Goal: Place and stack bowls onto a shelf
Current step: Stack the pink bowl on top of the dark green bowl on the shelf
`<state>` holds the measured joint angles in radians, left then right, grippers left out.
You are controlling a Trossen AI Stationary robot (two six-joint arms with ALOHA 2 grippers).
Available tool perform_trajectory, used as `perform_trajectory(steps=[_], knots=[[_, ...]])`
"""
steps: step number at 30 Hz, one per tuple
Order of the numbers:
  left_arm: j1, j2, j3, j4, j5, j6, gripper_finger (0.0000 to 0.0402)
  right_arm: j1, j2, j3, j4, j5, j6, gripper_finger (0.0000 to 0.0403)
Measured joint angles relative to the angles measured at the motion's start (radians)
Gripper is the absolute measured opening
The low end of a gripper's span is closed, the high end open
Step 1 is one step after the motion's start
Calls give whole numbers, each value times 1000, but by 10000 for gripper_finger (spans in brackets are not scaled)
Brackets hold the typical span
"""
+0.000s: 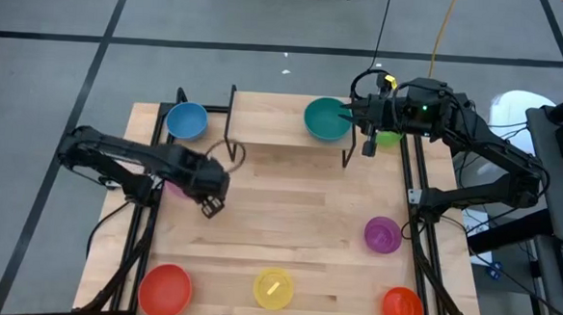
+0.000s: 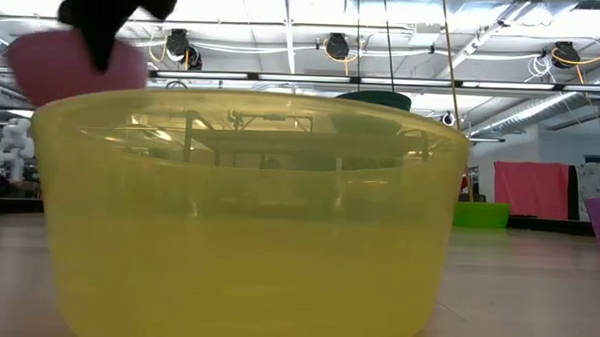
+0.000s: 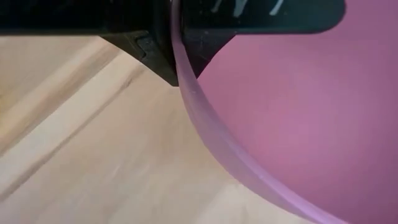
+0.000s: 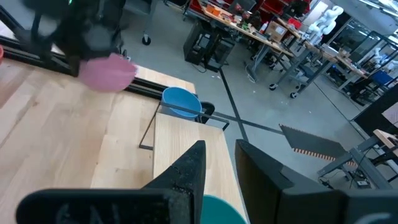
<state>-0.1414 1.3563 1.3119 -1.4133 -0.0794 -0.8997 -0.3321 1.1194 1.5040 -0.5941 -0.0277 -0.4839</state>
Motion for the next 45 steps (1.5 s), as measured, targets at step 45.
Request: perform_trajectory(steps=[45], knots=[[267,468,926,36,639,1250,4,0,-37,0,-95,-232,74,82]])
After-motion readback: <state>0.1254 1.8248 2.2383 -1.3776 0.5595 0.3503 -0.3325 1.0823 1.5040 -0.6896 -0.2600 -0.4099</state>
